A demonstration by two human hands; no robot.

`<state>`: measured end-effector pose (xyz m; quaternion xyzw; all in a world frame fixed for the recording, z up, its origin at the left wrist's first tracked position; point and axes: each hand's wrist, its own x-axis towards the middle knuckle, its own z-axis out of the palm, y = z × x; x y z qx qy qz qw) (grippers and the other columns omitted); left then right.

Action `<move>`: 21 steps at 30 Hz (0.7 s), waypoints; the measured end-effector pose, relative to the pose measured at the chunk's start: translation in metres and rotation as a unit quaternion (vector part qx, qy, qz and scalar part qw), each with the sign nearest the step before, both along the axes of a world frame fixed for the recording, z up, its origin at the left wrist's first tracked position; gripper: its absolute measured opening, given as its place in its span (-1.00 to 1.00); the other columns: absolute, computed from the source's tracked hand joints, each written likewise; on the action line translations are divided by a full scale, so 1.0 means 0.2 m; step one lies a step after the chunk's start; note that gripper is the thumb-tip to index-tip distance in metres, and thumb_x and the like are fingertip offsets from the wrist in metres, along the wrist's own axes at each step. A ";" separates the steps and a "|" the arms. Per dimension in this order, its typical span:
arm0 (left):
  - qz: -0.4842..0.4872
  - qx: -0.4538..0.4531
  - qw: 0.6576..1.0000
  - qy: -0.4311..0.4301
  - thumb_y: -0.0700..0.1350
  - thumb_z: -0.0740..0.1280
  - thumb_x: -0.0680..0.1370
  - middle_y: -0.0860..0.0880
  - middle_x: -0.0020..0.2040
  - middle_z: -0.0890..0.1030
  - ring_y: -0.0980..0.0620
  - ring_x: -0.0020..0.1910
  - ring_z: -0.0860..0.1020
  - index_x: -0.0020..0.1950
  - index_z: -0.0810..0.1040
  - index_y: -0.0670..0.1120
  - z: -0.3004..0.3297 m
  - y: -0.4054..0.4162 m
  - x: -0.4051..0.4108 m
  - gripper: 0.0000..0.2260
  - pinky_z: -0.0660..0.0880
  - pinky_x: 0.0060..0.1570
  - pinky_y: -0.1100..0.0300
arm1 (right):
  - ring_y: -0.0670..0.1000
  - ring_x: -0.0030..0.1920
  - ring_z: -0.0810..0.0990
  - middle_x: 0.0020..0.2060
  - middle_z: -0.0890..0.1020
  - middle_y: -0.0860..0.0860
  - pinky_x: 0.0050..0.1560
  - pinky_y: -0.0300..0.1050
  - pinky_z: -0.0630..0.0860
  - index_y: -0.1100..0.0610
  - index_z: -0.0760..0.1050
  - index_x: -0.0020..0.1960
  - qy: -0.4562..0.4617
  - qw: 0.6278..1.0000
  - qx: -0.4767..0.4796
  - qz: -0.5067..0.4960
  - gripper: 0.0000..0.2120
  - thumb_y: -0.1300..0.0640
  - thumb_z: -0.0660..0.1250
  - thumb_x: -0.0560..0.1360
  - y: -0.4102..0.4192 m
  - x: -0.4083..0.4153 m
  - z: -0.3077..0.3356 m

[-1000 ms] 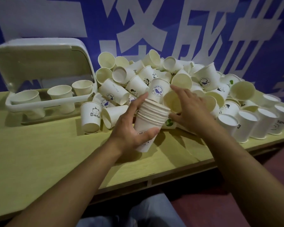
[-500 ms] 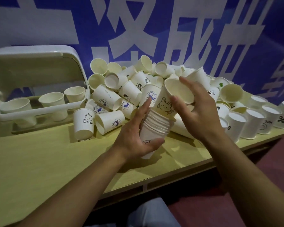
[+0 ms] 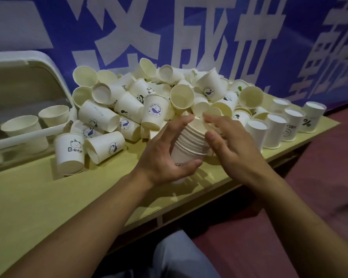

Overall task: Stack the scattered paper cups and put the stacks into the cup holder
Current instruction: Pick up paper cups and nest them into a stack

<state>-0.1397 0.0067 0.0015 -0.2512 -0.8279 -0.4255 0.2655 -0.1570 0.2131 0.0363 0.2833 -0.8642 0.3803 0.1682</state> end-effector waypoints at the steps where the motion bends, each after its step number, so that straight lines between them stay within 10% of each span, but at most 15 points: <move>1: -0.001 0.006 1.000 -0.006 0.15 0.51 0.36 0.15 0.27 0.50 0.16 0.11 0.58 0.48 0.22 0.24 0.00 0.02 -0.01 -0.23 0.60 0.02 0.16 | -0.05 0.30 0.42 0.31 0.51 -0.10 0.25 -0.02 0.40 -0.04 0.41 0.45 0.007 0.999 -0.030 -0.026 -0.39 -0.35 0.02 0.56 0.04 0.00 -0.01; 9: -0.036 0.035 0.996 -0.072 0.18 0.49 0.32 0.28 0.38 0.43 0.13 0.16 0.59 0.49 0.20 0.40 -0.04 0.05 -0.03 -0.21 0.57 0.05 0.23 | 0.19 0.31 0.39 0.28 0.49 0.09 0.24 -0.13 0.23 0.09 0.53 0.16 0.016 0.974 0.048 -0.220 -0.70 -0.04 0.42 0.51 0.18 -0.11 -0.23; 13: -0.071 0.010 0.991 -0.113 0.16 0.50 0.32 0.25 0.34 0.49 0.14 0.18 0.59 0.49 0.22 0.41 -0.03 0.04 -0.01 -0.20 0.56 0.11 0.22 | 0.16 0.27 0.45 0.25 0.53 0.08 0.20 -0.13 0.31 0.02 0.39 -0.13 0.020 0.979 -0.035 -0.200 -0.75 0.01 0.47 0.47 0.17 -0.10 -0.24; 16: -0.088 -0.011 0.986 -0.140 0.18 0.49 0.30 0.31 0.33 0.48 0.20 0.26 0.54 0.46 0.25 0.42 -0.01 0.03 0.00 -0.23 0.52 0.20 0.20 | 0.08 -0.06 0.49 -0.14 0.51 -0.12 -0.15 -0.19 0.35 -0.03 0.29 -0.26 0.023 0.973 -0.073 -0.218 -0.68 -0.05 0.44 0.43 0.17 -0.07 -0.23; 21: -0.117 -0.020 0.980 -0.162 0.15 0.50 0.31 0.28 0.27 0.51 0.19 0.22 0.56 0.43 0.27 0.46 0.01 0.04 0.00 -0.25 0.49 0.10 0.38 | -0.03 0.00 0.59 0.00 0.55 -0.08 -0.10 0.04 0.62 -0.12 0.31 -0.05 0.011 0.934 -0.300 -0.195 -0.63 0.06 0.51 0.43 0.19 0.02 -0.17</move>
